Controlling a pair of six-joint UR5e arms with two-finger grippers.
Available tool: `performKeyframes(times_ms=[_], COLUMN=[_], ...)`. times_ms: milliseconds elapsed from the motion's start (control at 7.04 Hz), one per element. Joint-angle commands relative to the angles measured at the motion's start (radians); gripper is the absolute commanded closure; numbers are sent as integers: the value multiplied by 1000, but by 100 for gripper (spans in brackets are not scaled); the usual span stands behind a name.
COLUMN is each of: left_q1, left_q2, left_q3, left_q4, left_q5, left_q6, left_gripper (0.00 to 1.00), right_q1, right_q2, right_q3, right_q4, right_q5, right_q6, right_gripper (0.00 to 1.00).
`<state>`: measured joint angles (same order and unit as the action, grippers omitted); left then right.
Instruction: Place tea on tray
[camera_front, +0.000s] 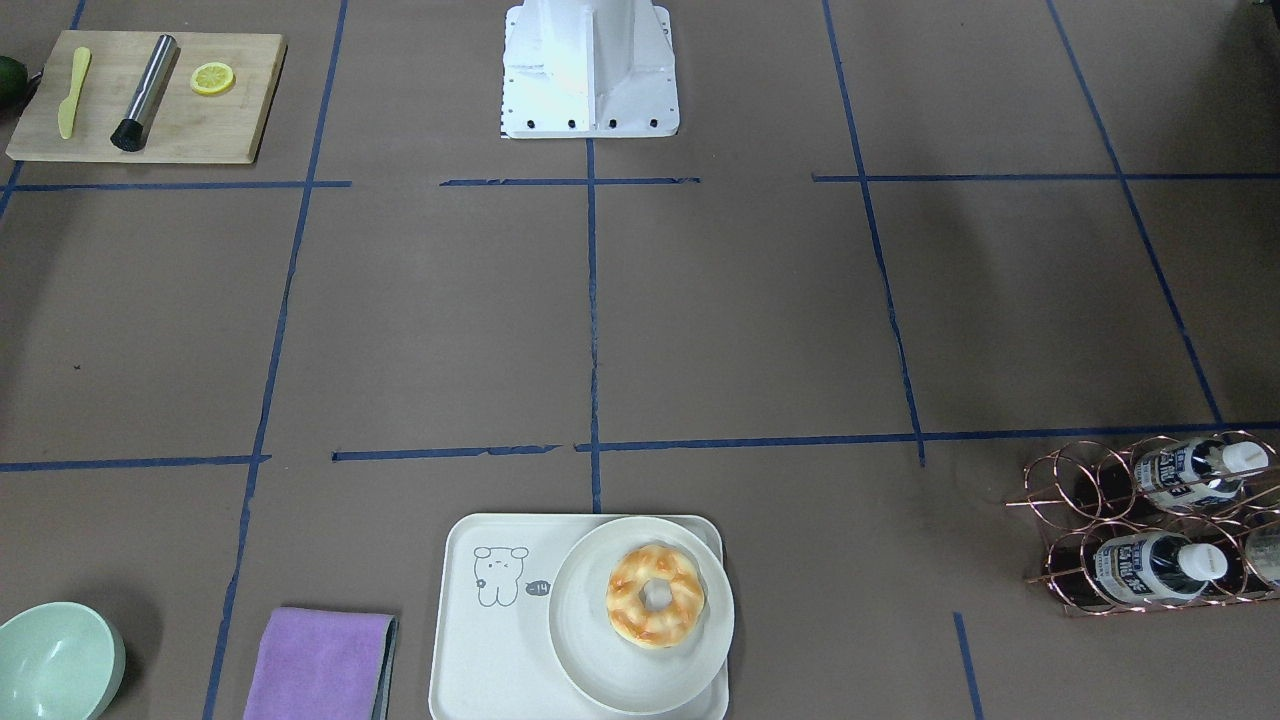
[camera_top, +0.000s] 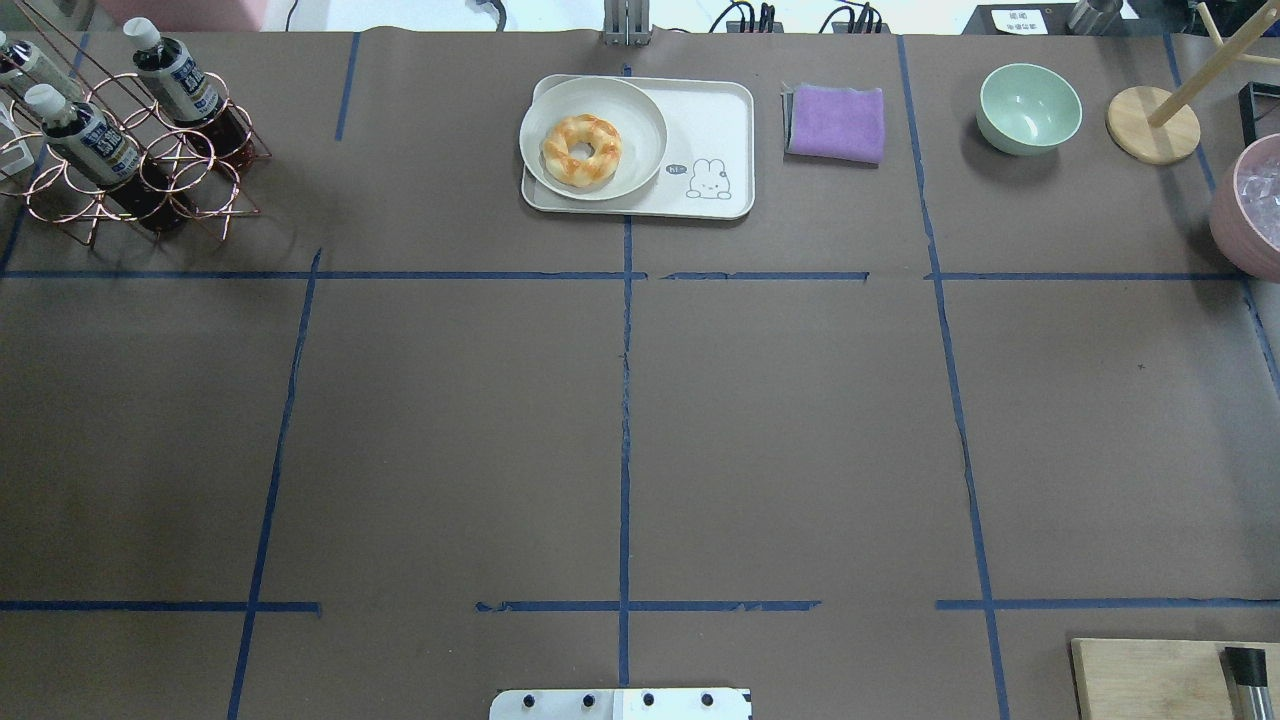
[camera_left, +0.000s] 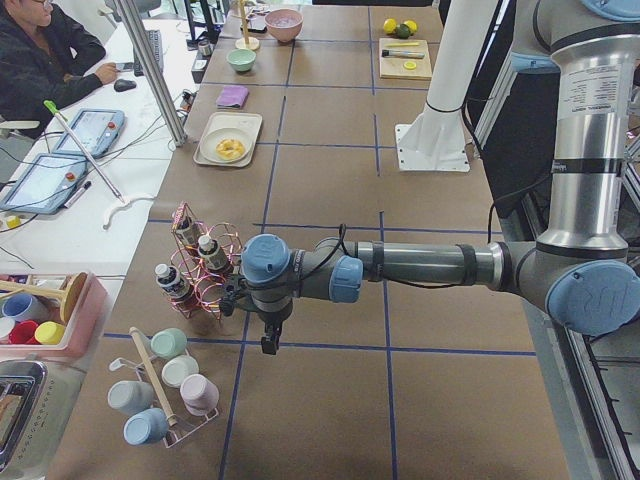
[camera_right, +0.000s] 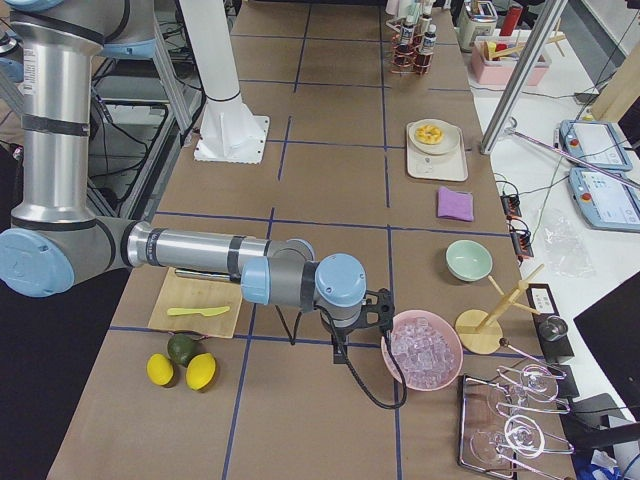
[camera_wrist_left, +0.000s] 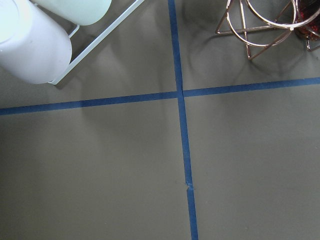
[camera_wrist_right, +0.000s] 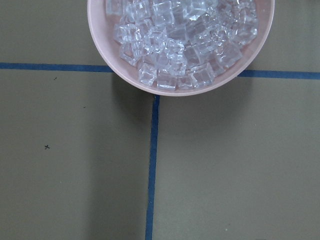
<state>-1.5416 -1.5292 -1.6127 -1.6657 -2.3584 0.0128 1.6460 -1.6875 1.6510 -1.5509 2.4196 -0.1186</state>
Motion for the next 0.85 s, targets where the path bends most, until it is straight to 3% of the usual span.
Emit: performKeyframes(times_ms=[0, 426, 710], left_q1=[0, 0, 8], left_q2=[-2, 0, 0], left_q3=[-1, -88, -241], left_q4=[0, -5, -6], left_q5=[-1, -10, -4], left_q6=[3, -7, -164], left_gripper=[0, 0, 0], right_q1=[-2, 0, 0], right_q2=[12, 52, 52], right_q3=[-2, 3, 4], right_q4=[0, 0, 2], right_q5=[-2, 4, 3], right_q6=[0, 2, -1], right_gripper=[0, 0, 0])
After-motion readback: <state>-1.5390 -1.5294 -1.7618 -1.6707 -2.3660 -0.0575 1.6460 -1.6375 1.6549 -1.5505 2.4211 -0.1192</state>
